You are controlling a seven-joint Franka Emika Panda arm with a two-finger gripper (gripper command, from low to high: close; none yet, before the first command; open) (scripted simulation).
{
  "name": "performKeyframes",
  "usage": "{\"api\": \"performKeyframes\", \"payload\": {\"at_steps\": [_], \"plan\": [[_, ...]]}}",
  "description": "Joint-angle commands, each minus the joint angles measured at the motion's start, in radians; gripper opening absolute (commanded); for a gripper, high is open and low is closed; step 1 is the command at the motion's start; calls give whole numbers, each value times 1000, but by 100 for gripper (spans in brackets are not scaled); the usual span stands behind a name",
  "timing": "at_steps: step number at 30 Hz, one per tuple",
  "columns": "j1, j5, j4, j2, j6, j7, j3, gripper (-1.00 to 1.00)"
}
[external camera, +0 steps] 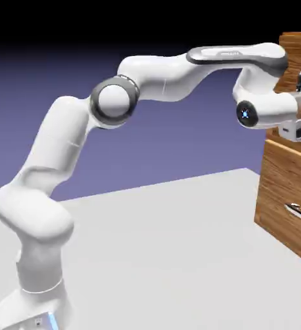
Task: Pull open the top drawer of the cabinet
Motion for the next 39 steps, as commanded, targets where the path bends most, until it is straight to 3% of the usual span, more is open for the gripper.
{"api": "performKeyframes", "payload": {"at_steps": [1, 13, 20, 26, 39], "plan": [[17, 18, -36, -27, -6, -32, -9, -100], [214, 213, -450, -428, -26, -478, -100, -100], [209, 350, -634, -675, 2, -783, -54, -100], [84, 443, -804, -878, 22, -975, 75, -100], [-387, 348, -936, -967, -12, -796, 509, -100]]}}
